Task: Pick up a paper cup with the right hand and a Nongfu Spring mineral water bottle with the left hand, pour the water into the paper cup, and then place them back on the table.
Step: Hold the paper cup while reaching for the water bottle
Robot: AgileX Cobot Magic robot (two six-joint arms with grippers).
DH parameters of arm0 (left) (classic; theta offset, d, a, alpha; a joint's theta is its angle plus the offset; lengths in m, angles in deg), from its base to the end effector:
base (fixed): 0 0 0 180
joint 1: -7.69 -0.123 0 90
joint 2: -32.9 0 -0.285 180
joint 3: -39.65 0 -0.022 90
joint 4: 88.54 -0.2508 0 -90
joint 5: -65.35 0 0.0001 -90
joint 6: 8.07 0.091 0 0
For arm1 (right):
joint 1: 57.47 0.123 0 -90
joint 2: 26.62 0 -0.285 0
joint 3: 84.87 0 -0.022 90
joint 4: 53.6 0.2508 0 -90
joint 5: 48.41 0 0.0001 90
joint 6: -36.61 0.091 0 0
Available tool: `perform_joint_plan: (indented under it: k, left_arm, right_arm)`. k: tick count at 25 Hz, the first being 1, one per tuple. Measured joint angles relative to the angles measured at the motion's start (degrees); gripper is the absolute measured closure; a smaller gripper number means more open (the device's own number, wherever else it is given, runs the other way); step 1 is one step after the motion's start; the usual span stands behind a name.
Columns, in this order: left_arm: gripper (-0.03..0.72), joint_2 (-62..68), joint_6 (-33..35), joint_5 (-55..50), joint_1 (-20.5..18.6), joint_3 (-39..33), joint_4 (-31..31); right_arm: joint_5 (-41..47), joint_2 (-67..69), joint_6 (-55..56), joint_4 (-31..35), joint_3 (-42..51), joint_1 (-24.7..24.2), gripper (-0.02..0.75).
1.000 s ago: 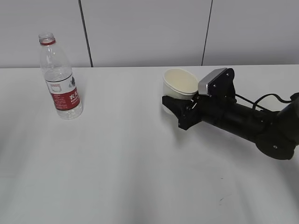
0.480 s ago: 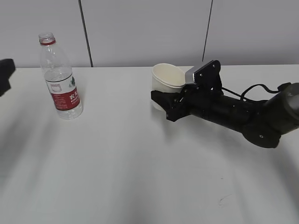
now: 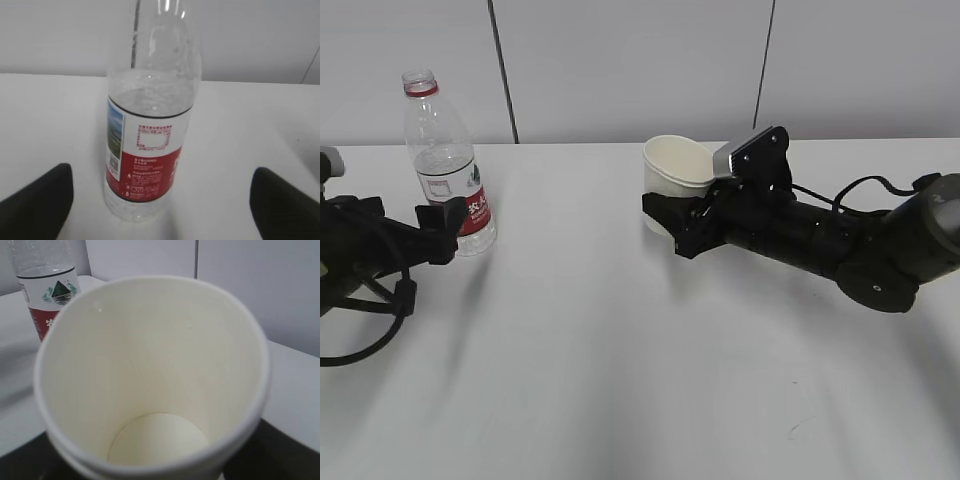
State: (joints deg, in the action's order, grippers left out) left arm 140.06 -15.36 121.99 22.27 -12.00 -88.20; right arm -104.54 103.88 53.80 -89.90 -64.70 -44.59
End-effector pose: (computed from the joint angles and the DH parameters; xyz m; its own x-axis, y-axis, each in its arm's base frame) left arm 0.2751 -0.0711 0.1501 -0.2344 -0.0735 -0.9693 0.2184 0.9677 -0.1262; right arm 0.3849 0.1339 0.1174 -0.1174 -0.1059 -0.9874 -0.6784 0.7347 0.0019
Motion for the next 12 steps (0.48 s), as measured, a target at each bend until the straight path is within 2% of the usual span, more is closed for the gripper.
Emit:
perform_joint_plan:
  k: [12]
  left_arm:
    - [0.045, 13.55, -0.87, 1.16, 0.0, 13.63, 2.98]
  right_arm:
    - [0.25, 0.0, 0.0, -0.34, 0.0, 0.29, 0.269]
